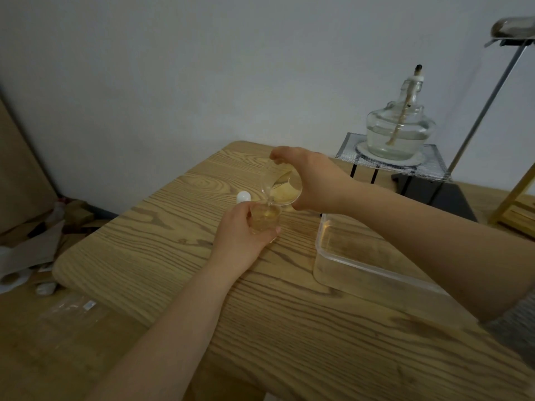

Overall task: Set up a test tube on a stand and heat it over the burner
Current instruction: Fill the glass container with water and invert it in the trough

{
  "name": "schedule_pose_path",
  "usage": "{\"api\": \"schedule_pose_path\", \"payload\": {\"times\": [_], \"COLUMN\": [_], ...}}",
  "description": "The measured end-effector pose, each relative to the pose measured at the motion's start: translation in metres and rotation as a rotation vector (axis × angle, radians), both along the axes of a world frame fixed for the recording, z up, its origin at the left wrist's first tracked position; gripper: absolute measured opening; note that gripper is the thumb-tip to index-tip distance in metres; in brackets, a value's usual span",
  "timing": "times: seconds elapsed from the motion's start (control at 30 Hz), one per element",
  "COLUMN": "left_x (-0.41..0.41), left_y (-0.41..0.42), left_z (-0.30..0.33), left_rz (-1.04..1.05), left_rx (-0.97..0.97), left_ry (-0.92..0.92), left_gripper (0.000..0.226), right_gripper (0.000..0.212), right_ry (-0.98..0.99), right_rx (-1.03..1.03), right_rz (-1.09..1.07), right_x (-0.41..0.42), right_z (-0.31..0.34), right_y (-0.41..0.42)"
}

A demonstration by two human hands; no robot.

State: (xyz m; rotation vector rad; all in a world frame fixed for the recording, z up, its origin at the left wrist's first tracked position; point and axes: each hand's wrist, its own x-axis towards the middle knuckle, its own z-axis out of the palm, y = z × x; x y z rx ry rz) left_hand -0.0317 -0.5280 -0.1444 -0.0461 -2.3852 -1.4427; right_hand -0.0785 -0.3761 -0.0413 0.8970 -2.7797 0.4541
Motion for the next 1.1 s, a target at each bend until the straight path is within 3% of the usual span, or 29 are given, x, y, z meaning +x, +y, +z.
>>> {"api": "schedule_pose_path", "payload": {"times": [0.17,0.3,0.5,0.77,1.1], "left_x": [0.0,-0.001,0.001,0.008,0.008], "left_y": [0.0,0.001,0.001,0.004,0.003], "left_z": [0.0,0.0,0.002,0.012,0.009], "left_rz": [0.01,0.025,0.028,0.03,0.02], "left_rx": [-0.004,-0.006,0.0,-0.014,0.002], "left_ry": [-0.008,-0.021,-0.024,-0.004,-0.001], "left_gripper": [0.032,0.047,0.038,0.034,0.033], "right_gripper": [0.091,0.09,0.095,0.086,0.092], "right_ry": [-0.037,-0.111,-0.234,-0.289,-0.341], "right_rx": [-0.072,-0.194,-0.327,-0.363,-0.319], "right_rz": [-0.013,-0.044,-0.114,-0.199,-0.251], "right_x": [-0.001,-0.002,-0.005,-0.004,-0.008], "right_z": [-0.001,0.0,-0.002,-0.01,-0.015], "right_y": [0.0,0.001,0.003,0.006,0.009]}}
